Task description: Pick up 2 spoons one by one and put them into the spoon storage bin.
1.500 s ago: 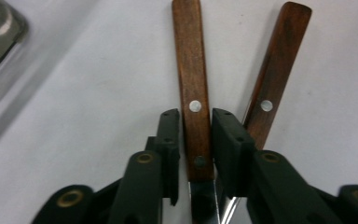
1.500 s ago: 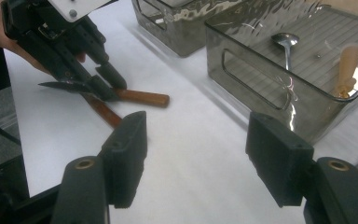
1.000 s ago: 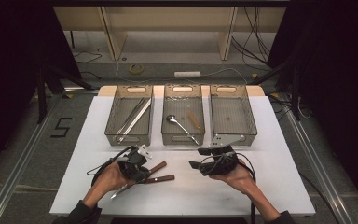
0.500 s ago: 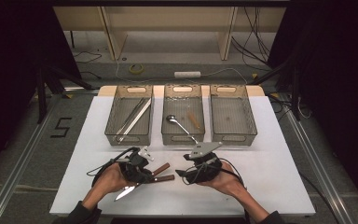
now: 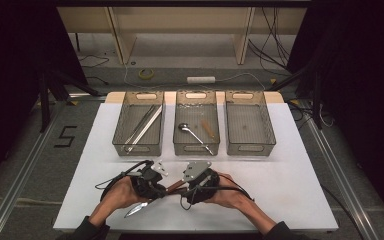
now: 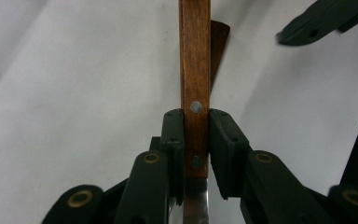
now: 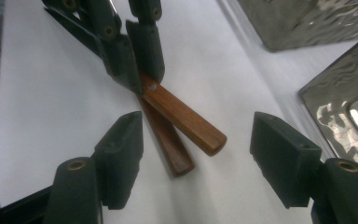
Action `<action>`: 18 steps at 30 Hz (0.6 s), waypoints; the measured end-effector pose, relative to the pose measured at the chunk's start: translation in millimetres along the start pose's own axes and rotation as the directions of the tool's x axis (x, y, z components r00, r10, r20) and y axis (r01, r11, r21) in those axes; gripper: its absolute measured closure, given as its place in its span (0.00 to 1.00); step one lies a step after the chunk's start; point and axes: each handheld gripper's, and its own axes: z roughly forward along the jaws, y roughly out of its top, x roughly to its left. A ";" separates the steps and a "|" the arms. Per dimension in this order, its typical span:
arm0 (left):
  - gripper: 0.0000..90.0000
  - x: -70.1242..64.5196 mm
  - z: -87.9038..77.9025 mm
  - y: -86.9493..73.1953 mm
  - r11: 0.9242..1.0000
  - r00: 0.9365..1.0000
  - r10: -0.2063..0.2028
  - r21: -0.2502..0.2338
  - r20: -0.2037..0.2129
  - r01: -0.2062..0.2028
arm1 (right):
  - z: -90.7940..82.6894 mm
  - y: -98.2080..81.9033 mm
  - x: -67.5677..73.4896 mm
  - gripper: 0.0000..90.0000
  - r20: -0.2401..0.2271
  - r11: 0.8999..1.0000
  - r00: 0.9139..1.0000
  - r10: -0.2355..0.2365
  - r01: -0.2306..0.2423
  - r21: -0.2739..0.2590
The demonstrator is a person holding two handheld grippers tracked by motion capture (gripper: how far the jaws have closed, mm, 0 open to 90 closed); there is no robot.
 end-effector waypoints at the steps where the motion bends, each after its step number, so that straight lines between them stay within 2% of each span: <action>1: 0.84 -0.5 -0.1 0.0 1.000 1.000 0.000 0.000 0.001 0.000 | 2.5 0.3 -0.5 0.39 -0.004 1.000 1.000 -0.007 0.007 0.009; 5: 0.84 -2.1 -1.1 0.7 1.000 1.000 0.016 0.003 0.012 -0.016 | 11.1 0.8 -0.9 0.38 -0.019 0.998 0.999 -0.044 0.045 0.035; 10: 0.84 -5.2 -0.9 2.0 1.000 0.999 0.020 -0.002 0.037 -0.020 | 15.7 1.6 1.0 0.38 -0.045 0.997 0.997 -0.055 0.057 0.060; 12: 0.84 -5.8 -0.7 2.2 1.000 0.999 0.022 0.000 0.044 -0.022 | 16.7 1.8 3.6 0.40 -0.050 0.996 0.997 -0.059 0.062 0.068; 18: 0.84 -7.7 -1.7 3.1 1.000 0.998 0.020 -0.003 0.067 -0.020 | 19.3 1.2 8.4 0.46 -0.049 0.989 0.992 -0.118 0.121 0.079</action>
